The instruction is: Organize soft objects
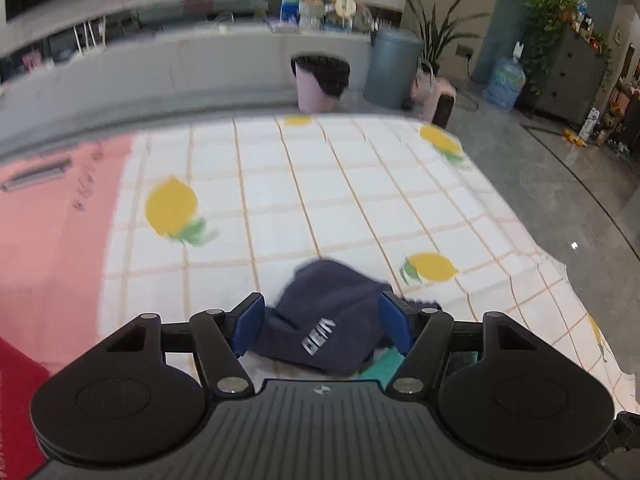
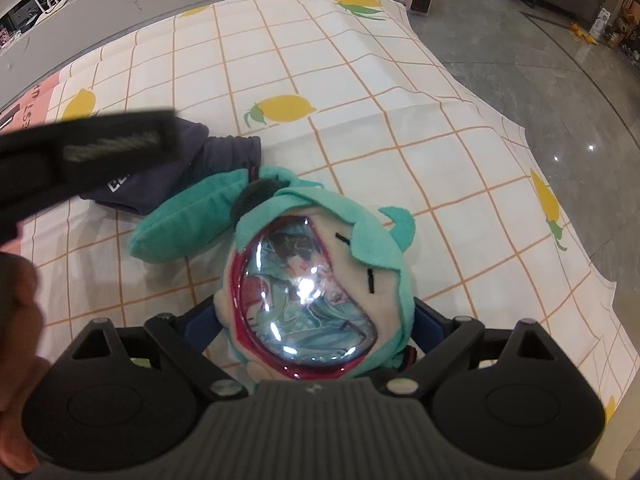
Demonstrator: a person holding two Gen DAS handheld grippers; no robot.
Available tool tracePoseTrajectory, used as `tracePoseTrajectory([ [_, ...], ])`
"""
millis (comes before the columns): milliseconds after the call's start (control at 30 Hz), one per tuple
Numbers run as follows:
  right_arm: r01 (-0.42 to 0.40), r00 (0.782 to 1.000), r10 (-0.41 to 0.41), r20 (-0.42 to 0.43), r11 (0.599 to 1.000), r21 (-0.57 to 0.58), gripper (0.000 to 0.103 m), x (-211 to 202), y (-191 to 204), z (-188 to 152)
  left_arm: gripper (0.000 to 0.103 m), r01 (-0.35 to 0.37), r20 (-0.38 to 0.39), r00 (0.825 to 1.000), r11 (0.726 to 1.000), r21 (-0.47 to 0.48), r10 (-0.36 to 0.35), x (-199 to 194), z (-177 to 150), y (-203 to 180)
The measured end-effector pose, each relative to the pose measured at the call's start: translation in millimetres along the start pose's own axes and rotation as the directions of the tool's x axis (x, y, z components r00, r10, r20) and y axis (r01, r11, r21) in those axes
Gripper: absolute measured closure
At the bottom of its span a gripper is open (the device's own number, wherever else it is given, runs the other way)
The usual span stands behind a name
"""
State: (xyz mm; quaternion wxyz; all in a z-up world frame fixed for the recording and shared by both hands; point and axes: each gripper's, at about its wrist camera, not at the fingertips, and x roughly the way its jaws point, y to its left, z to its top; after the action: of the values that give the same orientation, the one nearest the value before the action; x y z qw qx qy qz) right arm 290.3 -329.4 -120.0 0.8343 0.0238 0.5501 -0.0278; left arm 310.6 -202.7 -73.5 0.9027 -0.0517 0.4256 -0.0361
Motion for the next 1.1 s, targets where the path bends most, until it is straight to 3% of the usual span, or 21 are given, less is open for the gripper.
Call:
tracePoseTrajectory([
  [67, 0.002, 1.0, -0.002, -0.001, 1.0, -0.001, 0.01, 0, 1, 0, 0.03, -0.002, -0.002, 1.0, 1.0, -0.006, 0.002, 5, -4, -2],
  [167, 0.004, 1.0, -0.004, -0.002, 1.0, -0.003, 0.01, -1, 2, 0, 0.056, 0.003, 0.034, 0.999, 1.0, -0.007, -0.003, 5, -13, -5],
  [200, 0.004, 1.0, -0.004, 0.0, 1.0, -0.006, 0.01, -1, 2, 0, 0.077, -0.034, 0.049, 0.998, 0.999, -0.017, 0.035, 5, -16, -5],
  [233, 0.003, 1.0, -0.003, 0.002, 1.0, -0.013, 0.01, -1, 3, -1, 0.086, -0.073, 0.063, 0.995, 0.997, -0.017, 0.074, 5, -16, -7],
  [300, 0.001, 1.0, -0.001, 0.006, 1.0, -0.03, 0.01, -2, 5, -1, 0.091, -0.083, 0.071, 0.994, 0.996, -0.016, 0.084, 3, -18, -6],
  [433, -0.007, 1.0, 0.007, 0.008, 0.999, -0.042, 0.01, -3, 5, -3, 0.094, -0.081, 0.076, 0.994, 0.996, -0.024, 0.082, -6, -17, -3],
  [600, -0.012, 1.0, 0.012, 0.006, 0.998, -0.064, 0.012, -3, 6, -4, 0.094, -0.092, 0.146, 0.985, 0.996, -0.009, 0.092, -38, -15, 6],
  [833, -0.011, 1.0, 0.011, 0.004, 0.993, -0.113, 0.015, -12, 9, -15, 0.093, -0.032, 0.197, 0.98, 0.999, 0.019, 0.028, -90, -3, 18],
  [1100, 0.002, 1.0, -0.001, 0.01, 0.995, -0.099, 0.017, -18, 5, -24, 0.094, 0.026, 0.209, 0.978, 0.998, -0.053, -0.015, -123, 9, 41],
])
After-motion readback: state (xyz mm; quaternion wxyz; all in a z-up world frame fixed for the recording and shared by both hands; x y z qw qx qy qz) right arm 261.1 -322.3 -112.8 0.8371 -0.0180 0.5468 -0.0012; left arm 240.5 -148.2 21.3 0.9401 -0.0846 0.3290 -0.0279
